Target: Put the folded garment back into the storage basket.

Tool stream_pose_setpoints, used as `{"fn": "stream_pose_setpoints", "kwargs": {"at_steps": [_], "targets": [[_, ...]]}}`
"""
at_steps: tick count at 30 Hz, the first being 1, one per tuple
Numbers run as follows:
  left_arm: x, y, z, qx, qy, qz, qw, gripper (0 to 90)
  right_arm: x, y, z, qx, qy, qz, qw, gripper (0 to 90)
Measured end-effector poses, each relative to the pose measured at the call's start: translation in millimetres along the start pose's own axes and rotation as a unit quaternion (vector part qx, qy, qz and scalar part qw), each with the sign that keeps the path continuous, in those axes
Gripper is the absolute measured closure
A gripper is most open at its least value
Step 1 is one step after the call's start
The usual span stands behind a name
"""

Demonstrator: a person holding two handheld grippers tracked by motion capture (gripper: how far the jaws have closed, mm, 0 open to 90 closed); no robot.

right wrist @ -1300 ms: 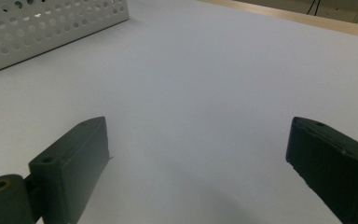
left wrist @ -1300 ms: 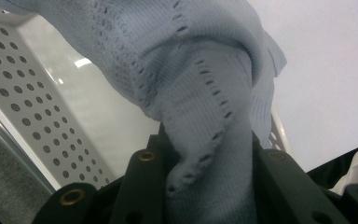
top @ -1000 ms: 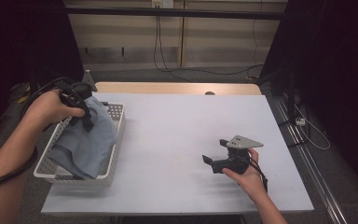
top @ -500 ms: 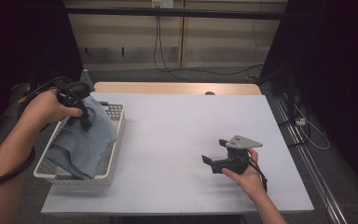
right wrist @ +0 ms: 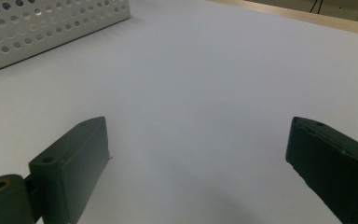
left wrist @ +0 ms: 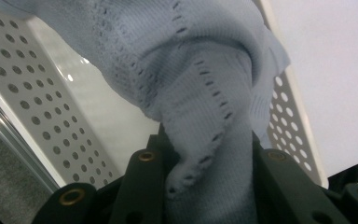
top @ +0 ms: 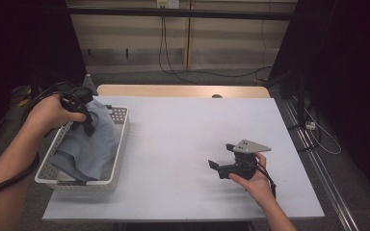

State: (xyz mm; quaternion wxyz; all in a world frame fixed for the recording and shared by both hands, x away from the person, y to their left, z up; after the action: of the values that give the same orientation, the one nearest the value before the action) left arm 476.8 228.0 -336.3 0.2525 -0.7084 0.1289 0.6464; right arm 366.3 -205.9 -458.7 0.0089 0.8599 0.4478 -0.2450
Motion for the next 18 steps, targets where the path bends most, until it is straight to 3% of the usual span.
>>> {"fn": "stream_pose_setpoints", "kwargs": {"at_steps": [8, 18], "targets": [[9.3, 2.3, 7.9, 0.000, -0.007, 0.013, 0.9999, 71.8, -0.4, 0.0, -0.4, 0.000, 0.001, 0.000, 1.0000, 5.4], [15.6, 7.6, 4.7, 0.007, -0.008, 0.017, 0.9998, 71.7, -0.1, 0.0, -0.4, -0.001, 0.000, 0.001, 1.0000, 5.3]]}}
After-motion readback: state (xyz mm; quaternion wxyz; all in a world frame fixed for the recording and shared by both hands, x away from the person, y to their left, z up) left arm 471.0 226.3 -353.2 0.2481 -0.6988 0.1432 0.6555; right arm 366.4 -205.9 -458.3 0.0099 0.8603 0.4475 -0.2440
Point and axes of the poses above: each handheld gripper's, and its own axes: x roughly forward along the jaws, z roughly out of its underside, y roughly to its right, the point moved 5 cm from there along x, roughly forward along the jaws, and after that the axes turned 15 degrees about -z, right-handed, at the moved point
